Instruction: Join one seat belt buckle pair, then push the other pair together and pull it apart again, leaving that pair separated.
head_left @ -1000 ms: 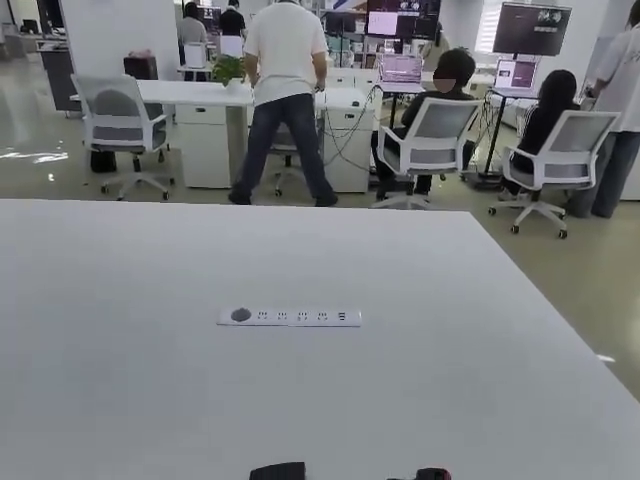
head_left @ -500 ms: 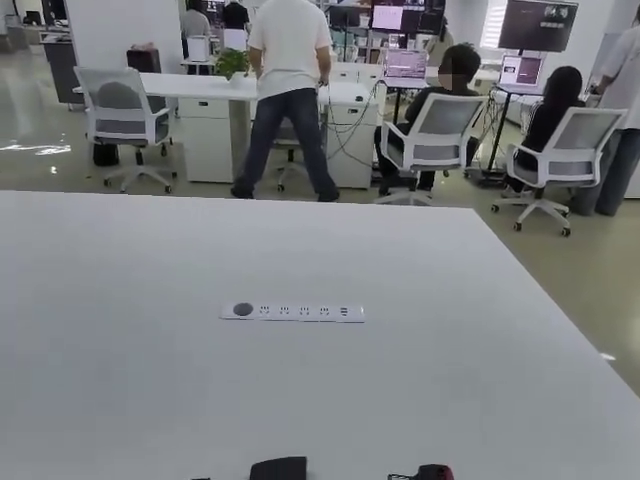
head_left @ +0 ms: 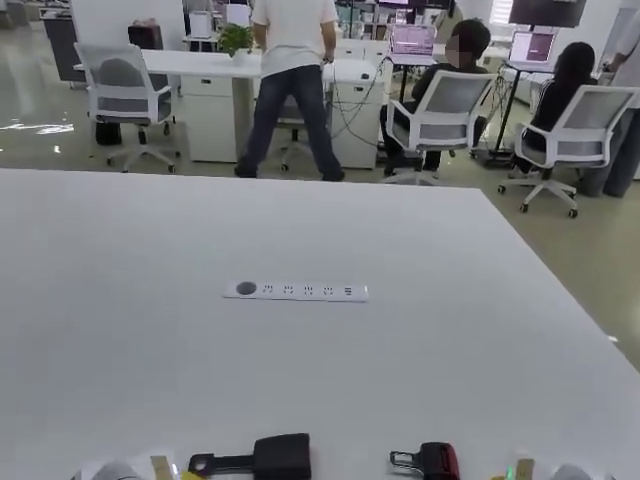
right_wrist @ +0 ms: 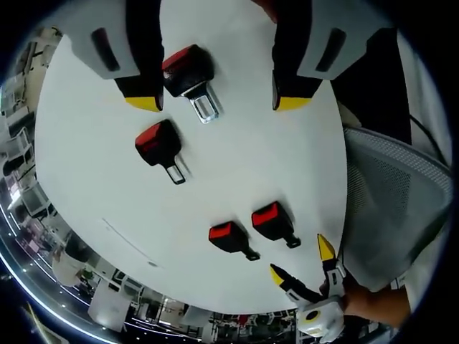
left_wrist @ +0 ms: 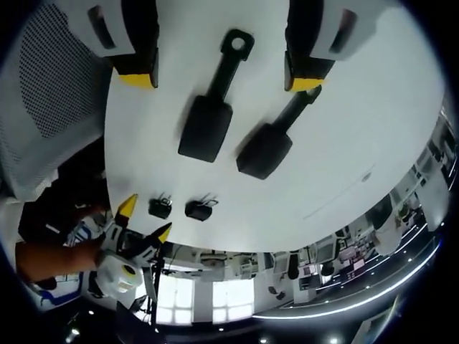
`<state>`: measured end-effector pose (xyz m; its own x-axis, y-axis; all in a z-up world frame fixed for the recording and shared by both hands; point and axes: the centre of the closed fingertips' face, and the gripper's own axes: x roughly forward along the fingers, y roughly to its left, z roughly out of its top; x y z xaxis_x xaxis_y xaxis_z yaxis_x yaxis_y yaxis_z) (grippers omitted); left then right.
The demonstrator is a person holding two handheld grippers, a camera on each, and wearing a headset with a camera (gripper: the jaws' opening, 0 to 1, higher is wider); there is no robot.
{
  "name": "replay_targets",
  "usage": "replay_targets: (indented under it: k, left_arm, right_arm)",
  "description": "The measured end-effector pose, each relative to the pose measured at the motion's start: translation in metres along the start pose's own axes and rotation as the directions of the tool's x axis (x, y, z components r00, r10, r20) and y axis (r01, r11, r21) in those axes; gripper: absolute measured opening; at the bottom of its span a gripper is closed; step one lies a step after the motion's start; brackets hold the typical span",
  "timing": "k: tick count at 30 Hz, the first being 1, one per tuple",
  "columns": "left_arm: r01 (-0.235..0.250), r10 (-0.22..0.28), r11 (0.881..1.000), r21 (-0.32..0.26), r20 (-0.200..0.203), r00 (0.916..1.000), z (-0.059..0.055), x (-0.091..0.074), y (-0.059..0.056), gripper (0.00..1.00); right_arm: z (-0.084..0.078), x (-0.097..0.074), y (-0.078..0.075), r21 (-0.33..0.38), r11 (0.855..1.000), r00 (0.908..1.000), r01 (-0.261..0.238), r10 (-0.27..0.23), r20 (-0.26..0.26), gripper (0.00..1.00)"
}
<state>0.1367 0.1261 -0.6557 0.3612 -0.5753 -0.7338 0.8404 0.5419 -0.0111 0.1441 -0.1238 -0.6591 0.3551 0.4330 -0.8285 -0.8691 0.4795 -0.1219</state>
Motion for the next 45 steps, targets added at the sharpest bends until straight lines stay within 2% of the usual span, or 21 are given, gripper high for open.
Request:
replay_targets:
  k: [2, 4, 6, 11, 15, 18, 24, 27, 32, 34, 35, 36, 37, 40, 41, 45]
  left_arm:
    - [0.028, -0.028, 0.999, 0.019, -0.009, 0.9996, 0.002, 0.004, -0.007, 0.67]
    - [0.035, -0.034, 0.999, 0.040, -0.022, 0.9992, 0.002, 0.010, -0.008, 0.67]
    - [0.045, -0.043, 0.997, 0.055, -0.028, 0.9987, 0.002, 0.015, -0.005, 0.66]
    - [0.073, -0.070, 0.994, 0.080, -0.038, 0.9968, 0.013, 0.027, -0.007, 0.63]
    - [0.093, -0.087, 0.991, 0.097, -0.062, 0.9943, 0.019, 0.036, -0.008, 0.59]
    - [0.118, -0.110, 0.987, 0.110, -0.074, 0.9911, 0.023, 0.042, -0.012, 0.55]
    - [0.157, -0.146, 0.980, 0.120, -0.096, 0.9847, 0.027, 0.053, -0.019, 0.50]
    - [0.188, -0.170, 0.971, 0.147, -0.123, 0.9777, 0.024, 0.058, -0.024, 0.48]
    - [0.207, -0.179, 0.961, 0.186, -0.155, 0.9715, 0.023, 0.064, -0.027, 0.46]
    - [0.222, -0.181, 0.948, 0.227, -0.188, 0.9654, 0.022, 0.065, -0.031, 0.45]
    - [0.245, -0.192, 0.933, 0.264, -0.210, 0.9586, 0.019, 0.064, -0.030, 0.45]
    - [0.236, -0.187, 0.938, 0.254, -0.200, 0.9617, 0.023, 0.065, -0.028, 0.44]
    - [0.236, -0.187, 0.939, 0.249, -0.203, 0.9610, 0.022, 0.067, -0.026, 0.44]
    - [0.263, -0.207, 0.928, 0.265, -0.224, 0.9525, 0.022, 0.068, -0.028, 0.42]
    - [0.273, -0.211, 0.919, 0.284, -0.231, 0.9497, 0.021, 0.068, -0.028, 0.41]
    - [0.307, -0.233, 0.898, 0.316, -0.250, 0.9398, 0.019, 0.068, -0.032, 0.38]
  right_arm:
    - [-0.002, 0.002, -0.003, -0.009, 1.000, 0.9999, -0.010, 0.010, -0.006, 0.58]
    - [-0.005, 0.005, -0.007, -0.022, 1.000, 0.9998, -0.017, 0.016, -0.014, 0.57]
    - [-0.009, 0.009, -0.011, -0.032, 0.999, 0.9993, -0.031, 0.030, -0.025, 0.55]
    - [-0.014, 0.009, -0.013, -0.057, 0.996, 0.9970, -0.063, 0.061, -0.048, 0.51]
    - [-0.025, 0.011, -0.019, -0.099, 0.991, 0.9927, -0.094, 0.086, -0.085, 0.48]
    - [-0.032, 0.011, -0.020, -0.096, 0.988, 0.9878, -0.124, 0.114, -0.107, 0.44]
    - [-0.041, 0.010, -0.027, -0.107, 0.982, 0.9829, -0.153, 0.140, -0.120, 0.41]
    - [-0.050, 0.012, -0.029, -0.129, 0.976, 0.9774, -0.178, 0.160, -0.138, 0.40]
    - [-0.056, 0.008, -0.029, -0.162, 0.966, 0.9719, -0.201, 0.177, -0.156, 0.38]
    - [-0.056, 0.008, -0.027, -0.168, 0.963, 0.9698, -0.213, 0.188, -0.156, 0.37]
    - [-0.057, 0.007, -0.027, -0.167, 0.961, 0.9682, -0.220, 0.195, -0.157, 0.36]
    - [-0.057, 0.008, -0.027, -0.169, 0.960, 0.9678, -0.223, 0.197, -0.156, 0.35]
    - [-0.057, 0.009, -0.027, -0.175, 0.957, 0.9664, -0.230, 0.203, -0.158, 0.35]
    - [-0.055, 0.010, -0.025, -0.192, 0.951, 0.9640, -0.242, 0.213, -0.160, 0.35]
    - [-0.055, 0.010, -0.024, -0.200, 0.948, 0.9630, -0.246, 0.216, -0.161, 0.35]
    - [-0.055, 0.009, -0.022, -0.218, 0.939, 0.9575, -0.267, 0.232, -0.171, 0.34]
